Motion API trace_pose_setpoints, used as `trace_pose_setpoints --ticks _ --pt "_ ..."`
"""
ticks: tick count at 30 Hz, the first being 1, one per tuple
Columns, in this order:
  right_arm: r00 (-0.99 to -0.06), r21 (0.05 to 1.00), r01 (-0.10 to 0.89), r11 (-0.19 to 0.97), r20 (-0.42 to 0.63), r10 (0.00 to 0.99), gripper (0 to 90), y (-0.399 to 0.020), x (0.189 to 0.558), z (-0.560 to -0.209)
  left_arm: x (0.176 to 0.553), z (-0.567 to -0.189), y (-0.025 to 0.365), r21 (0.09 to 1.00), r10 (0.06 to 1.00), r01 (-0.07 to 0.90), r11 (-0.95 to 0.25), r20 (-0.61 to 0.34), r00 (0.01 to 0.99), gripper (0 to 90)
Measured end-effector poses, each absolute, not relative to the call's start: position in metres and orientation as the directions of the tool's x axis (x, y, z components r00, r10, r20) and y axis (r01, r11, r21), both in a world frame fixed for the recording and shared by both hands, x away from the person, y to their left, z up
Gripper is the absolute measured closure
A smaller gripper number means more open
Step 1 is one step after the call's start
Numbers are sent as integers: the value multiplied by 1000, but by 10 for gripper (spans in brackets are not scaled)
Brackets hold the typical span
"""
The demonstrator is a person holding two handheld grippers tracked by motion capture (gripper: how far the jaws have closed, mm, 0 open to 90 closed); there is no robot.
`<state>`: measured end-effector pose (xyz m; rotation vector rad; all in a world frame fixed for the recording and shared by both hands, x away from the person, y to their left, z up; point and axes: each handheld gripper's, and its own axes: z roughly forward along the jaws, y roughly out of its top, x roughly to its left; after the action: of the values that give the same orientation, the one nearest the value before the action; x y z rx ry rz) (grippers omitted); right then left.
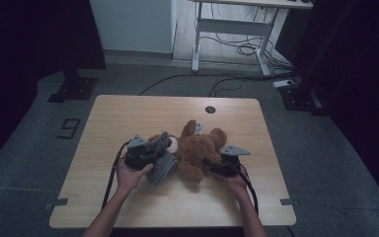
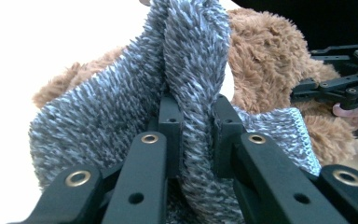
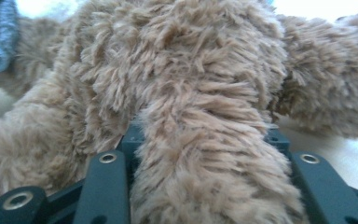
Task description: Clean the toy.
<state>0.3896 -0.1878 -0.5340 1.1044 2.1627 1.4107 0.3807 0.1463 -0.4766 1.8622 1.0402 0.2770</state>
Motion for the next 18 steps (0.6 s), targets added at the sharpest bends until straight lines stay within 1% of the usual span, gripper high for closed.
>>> trace_pose_setpoints --ticks 4,7,13,15,18 --pt "-599 888 406 215 81 797 542 -185 411 -533 398 -470 140 818 769 541 -193 -216 601 774" --pt "-612 890 402 217 84 787 541 -186 419 -533 403 -460 137 835 776 513 -199 -185 602 776" --pt "-657 884 400 243 91 748 533 -192 413 -535 419 -434 127 859 777 474 -193 -161 609 776" --pt "-665 885 393 248 87 742 528 -194 410 -537 426 -431 118 850 773 485 -208 -161 614 775" --pt "-669 886 404 229 116 734 523 -197 406 -541 431 -434 110 827 768 510 -235 -163 619 773"
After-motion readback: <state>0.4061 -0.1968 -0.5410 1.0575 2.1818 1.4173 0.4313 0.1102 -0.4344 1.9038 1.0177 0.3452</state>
